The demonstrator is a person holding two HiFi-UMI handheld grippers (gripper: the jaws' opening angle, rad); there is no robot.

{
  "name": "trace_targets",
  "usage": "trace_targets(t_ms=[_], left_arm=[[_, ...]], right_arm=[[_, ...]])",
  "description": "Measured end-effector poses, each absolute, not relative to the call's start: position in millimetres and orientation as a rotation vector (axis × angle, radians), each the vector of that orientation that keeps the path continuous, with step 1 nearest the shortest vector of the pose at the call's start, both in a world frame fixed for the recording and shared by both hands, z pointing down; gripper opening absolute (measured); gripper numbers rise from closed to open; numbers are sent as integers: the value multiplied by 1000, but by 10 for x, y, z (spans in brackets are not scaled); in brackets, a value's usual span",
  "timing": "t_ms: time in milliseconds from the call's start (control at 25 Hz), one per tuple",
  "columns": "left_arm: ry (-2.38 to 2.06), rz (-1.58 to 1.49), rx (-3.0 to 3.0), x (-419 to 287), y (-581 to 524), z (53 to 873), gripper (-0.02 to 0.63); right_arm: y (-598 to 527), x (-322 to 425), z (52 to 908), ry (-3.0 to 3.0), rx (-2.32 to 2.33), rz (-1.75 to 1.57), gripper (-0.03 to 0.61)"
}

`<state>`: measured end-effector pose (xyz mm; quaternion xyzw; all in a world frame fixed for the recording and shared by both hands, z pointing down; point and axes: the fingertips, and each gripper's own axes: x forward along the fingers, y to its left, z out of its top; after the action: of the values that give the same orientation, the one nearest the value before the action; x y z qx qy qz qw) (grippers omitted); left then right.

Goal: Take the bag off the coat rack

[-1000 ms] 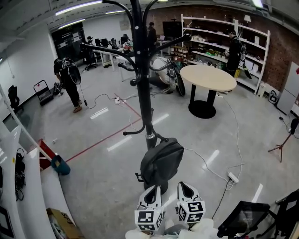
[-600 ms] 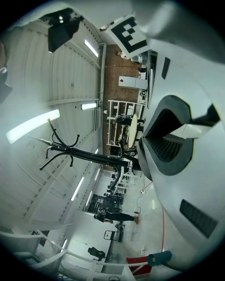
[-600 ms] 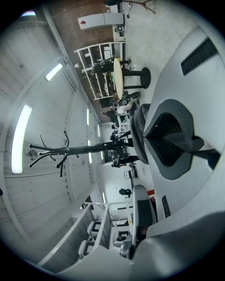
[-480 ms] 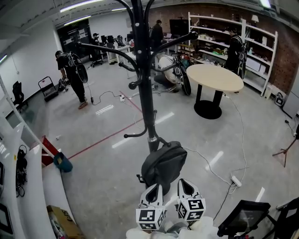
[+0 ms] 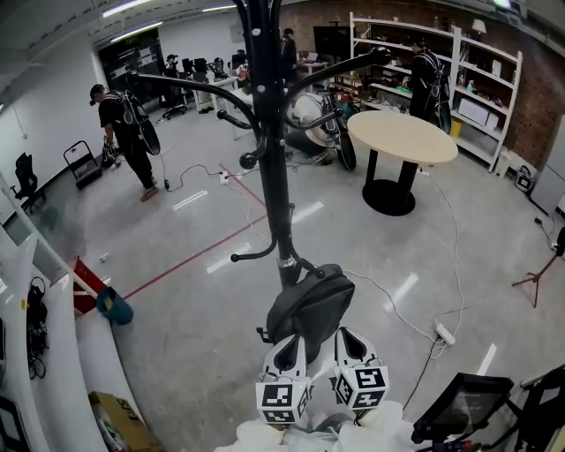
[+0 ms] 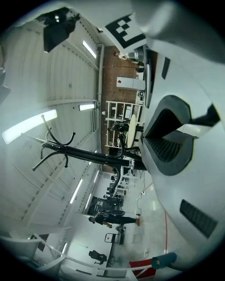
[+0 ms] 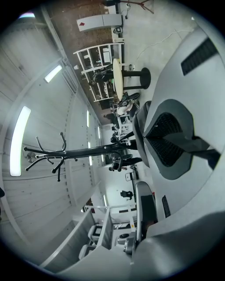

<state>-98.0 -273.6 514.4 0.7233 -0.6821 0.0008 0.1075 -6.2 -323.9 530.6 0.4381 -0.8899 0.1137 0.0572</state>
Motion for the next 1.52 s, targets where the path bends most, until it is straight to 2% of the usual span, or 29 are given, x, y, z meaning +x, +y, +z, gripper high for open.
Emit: trace_targets(t_ms=[440, 520, 560, 920, 1160, 1520], left_arm=[[-2002, 49, 2211, -1122, -3146, 5048, 6], [-2010, 74, 2217, -1171, -3270, 5043, 68], [-2012, 86, 2221, -1198, -3341, 5042, 77], [-2016, 135, 2227, -1463, -3822, 5051, 80], [-1998, 187, 2253, -1457, -3942, 5086, 149], [-1948, 320, 2267, -1529, -4244, 5267, 149]], right_arm=[[-3357, -32, 5260, -2678, 1392, 340, 11], [-3368, -18, 5263, -2672, 1404, 340, 11], [-3378, -15, 5270, -2668, 1409, 341, 11], [-3437, 3, 5310, -2637, 1438, 337, 11], [-3375, 65, 5288, -2626, 1449, 333, 11], [-3412, 86, 5385, -2593, 1453, 343, 11]])
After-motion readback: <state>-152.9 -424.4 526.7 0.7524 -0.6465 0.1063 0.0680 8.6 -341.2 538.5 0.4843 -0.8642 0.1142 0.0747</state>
